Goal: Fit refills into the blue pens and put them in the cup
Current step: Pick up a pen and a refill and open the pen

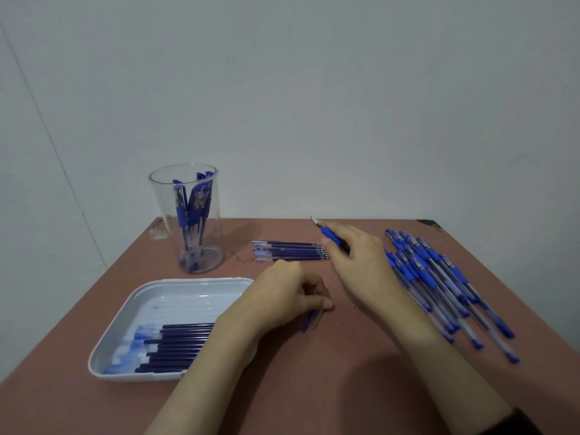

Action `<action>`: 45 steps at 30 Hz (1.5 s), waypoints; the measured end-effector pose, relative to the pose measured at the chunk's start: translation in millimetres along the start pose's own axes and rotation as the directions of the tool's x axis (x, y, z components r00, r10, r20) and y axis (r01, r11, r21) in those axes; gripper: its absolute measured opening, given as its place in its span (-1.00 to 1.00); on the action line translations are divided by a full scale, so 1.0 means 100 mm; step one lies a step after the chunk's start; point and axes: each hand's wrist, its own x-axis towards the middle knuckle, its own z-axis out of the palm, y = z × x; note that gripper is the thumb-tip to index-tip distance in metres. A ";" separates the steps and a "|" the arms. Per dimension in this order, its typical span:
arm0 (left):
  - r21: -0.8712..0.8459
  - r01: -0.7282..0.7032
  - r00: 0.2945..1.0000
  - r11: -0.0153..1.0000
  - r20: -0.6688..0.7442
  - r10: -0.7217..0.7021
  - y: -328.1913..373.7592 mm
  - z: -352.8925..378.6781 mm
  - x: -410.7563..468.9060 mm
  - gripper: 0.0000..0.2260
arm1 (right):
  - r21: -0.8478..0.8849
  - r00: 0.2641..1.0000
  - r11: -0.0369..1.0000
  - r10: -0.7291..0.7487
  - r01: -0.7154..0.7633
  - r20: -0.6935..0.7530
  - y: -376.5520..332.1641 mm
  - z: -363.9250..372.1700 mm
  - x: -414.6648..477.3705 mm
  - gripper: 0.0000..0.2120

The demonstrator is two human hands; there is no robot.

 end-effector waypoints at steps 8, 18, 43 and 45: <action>-0.260 0.117 0.881 0.959 -0.418 -0.221 -0.02 -0.16 0.01 -0.86 | 0.413 0.971 0.878 0.217 -0.241 0.105 -0.04 -0.03 0.03 -0.83; -0.933 -0.124 0.981 0.339 -0.165 -0.097 0.12 -0.29 -0.07 -0.80 | 0.689 0.678 0.144 -0.120 -0.711 0.725 -0.16 -0.13 -0.04 -0.69; -0.923 -0.146 0.919 0.357 -0.259 -0.296 0.06 -0.28 -0.02 -0.72 | 0.680 0.839 0.522 0.144 -0.515 0.525 -0.13 -0.09 0.00 -0.76; -0.935 -0.146 0.929 0.322 -0.241 -0.280 0.09 -0.26 -0.02 -0.72 | 0.663 0.827 0.536 0.127 -0.522 0.548 -0.15 -0.08 -0.01 -0.77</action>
